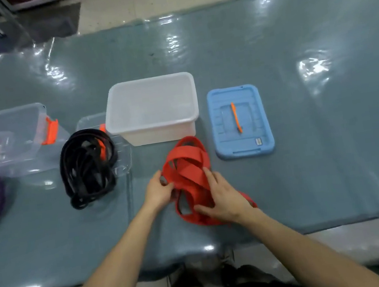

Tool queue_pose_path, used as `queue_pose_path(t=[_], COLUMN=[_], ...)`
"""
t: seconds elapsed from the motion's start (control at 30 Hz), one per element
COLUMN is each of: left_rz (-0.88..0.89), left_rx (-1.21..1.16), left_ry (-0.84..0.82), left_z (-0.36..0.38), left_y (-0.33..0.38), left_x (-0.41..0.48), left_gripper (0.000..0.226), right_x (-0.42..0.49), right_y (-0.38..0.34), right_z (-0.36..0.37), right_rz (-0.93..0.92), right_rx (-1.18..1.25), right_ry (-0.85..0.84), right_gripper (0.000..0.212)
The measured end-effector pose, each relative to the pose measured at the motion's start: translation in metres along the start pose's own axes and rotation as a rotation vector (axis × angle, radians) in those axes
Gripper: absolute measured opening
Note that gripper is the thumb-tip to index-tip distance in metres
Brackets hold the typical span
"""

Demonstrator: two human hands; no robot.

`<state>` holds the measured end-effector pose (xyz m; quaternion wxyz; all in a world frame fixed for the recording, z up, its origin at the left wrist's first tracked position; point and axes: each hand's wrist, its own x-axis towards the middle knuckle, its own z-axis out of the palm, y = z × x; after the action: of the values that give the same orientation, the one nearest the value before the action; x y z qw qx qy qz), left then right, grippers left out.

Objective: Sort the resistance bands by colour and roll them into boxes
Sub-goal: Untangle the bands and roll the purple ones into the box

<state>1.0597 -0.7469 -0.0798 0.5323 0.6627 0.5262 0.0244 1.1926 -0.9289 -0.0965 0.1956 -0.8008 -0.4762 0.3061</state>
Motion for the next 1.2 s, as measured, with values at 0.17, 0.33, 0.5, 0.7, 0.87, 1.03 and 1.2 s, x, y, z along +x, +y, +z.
queue_pose_path(t=[0.17,0.33,0.5,0.7,0.87,1.03,1.2], left_rz=[-0.084,-0.117,0.270,0.302,0.478,0.640,0.780], left_rx=[-0.463,0.282,0.508,0.775,1.001,1.128,1.176], left_ry=[0.075,-0.010,0.132,-0.046,-0.030,0.130,0.267], left_z=[-0.009,-0.025,-0.032,-0.035,-0.067,-0.115,-0.197], left_y=[0.015,-0.003,-0.010,0.013,0.028,0.019,-0.039], left_x=[0.001,0.002,-0.002,0.003,-0.009,-0.031,-0.034], left_gripper=[0.023,0.031,0.094,0.093,0.072,0.048,0.036], right_x=[0.059,0.058,0.037,0.025,0.016,0.021,0.051], right_y=[-0.041,-0.011,-0.003,-0.018,-0.043,-0.092,-0.175], right_z=[-0.025,-0.019,0.004,-0.031,-0.046,-0.030,0.021], right_rz=[-0.163,-0.136,-0.128,-0.045,-0.064,-0.120,-0.187], right_rx=[0.097,-0.431,-0.506,-0.422,-0.488,-0.544,-0.597], right_ry=[0.239,0.030,-0.003,0.069,0.156,0.201,0.190], right_gripper=[0.087,0.098,0.111,0.105,0.072,0.048,0.039])
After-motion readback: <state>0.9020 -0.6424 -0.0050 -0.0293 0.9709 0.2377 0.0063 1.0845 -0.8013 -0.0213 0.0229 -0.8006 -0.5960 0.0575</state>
